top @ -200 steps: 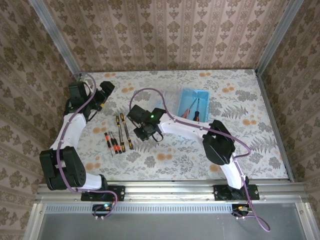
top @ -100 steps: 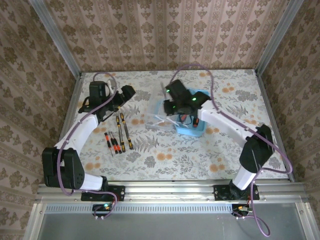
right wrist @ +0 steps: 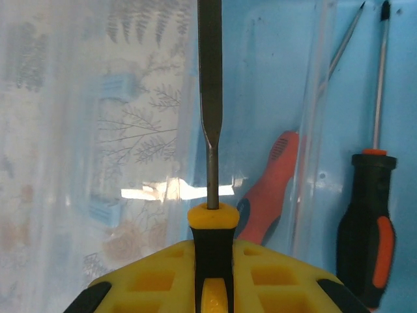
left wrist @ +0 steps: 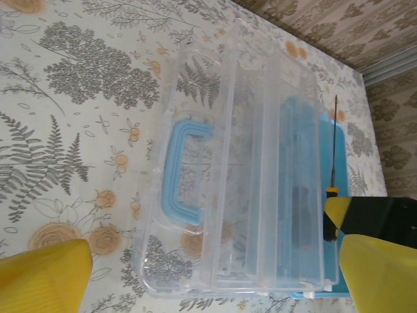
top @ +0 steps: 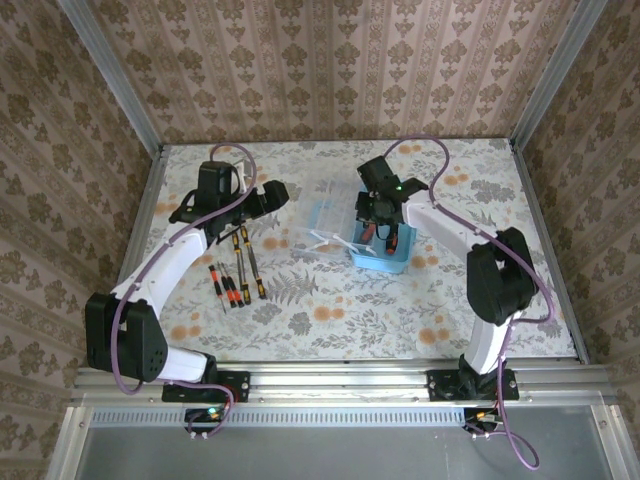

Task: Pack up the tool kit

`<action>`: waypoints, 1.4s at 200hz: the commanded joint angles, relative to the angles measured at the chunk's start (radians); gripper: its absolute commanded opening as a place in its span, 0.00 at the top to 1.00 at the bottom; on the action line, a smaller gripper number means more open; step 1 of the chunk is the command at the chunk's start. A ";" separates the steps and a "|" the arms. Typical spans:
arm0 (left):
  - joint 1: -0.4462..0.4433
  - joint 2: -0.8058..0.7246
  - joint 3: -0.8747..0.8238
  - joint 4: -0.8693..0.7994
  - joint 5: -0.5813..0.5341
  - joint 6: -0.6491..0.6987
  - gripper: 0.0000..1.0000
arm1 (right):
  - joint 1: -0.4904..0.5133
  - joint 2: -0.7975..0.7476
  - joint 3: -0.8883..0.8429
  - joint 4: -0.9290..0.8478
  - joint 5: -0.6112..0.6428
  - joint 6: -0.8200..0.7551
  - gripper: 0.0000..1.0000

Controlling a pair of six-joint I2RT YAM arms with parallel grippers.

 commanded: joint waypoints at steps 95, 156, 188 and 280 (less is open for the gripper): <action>0.035 0.004 0.029 -0.016 0.002 0.018 0.01 | 0.011 -0.034 -0.111 0.099 -0.094 0.140 0.81; 0.037 0.005 0.030 -0.019 0.001 0.020 0.01 | 0.014 -0.049 -0.101 0.094 -0.124 0.147 0.70; 0.038 0.006 0.038 -0.045 -0.025 0.027 0.00 | 0.015 -0.122 -0.103 0.078 -0.097 0.122 0.65; -0.033 0.050 0.113 -0.322 -0.310 0.073 0.14 | 0.012 -0.397 -0.271 0.082 -0.030 -0.011 0.59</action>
